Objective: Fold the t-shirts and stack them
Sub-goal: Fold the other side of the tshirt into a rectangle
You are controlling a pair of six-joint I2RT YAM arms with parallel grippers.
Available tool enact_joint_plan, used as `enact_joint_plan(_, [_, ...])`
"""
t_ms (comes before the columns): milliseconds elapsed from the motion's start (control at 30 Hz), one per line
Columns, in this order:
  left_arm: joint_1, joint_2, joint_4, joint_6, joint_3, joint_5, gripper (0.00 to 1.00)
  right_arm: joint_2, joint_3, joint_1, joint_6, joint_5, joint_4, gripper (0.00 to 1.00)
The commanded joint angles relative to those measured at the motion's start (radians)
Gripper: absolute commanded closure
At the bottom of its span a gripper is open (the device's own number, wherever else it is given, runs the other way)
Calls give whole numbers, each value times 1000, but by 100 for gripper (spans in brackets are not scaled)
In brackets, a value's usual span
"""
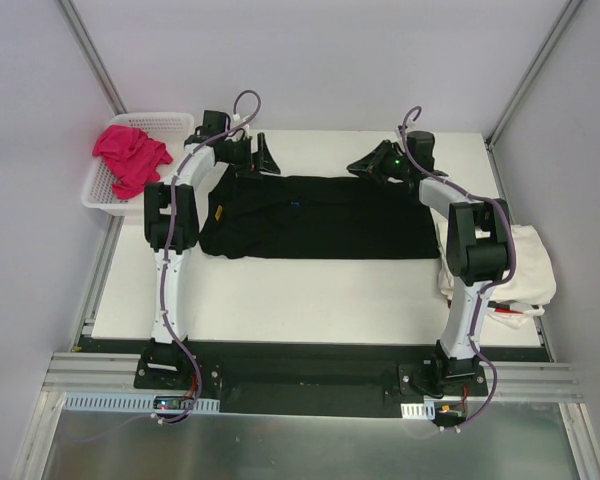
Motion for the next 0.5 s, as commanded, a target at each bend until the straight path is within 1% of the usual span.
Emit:
enact_joint_plan(0, [-11, 26, -33, 13, 55, 15, 13, -91, -21, -18, 15, -24, 59, 82])
enact_joint_plan(200, [-34, 36, -61, 36, 36, 18, 12, -103, -35, -33, 35, -32, 87, 82])
enact_joint_plan(467, [-56, 41, -75, 39, 33, 26, 17, -94, -35, -36, 45, -36, 100, 82])
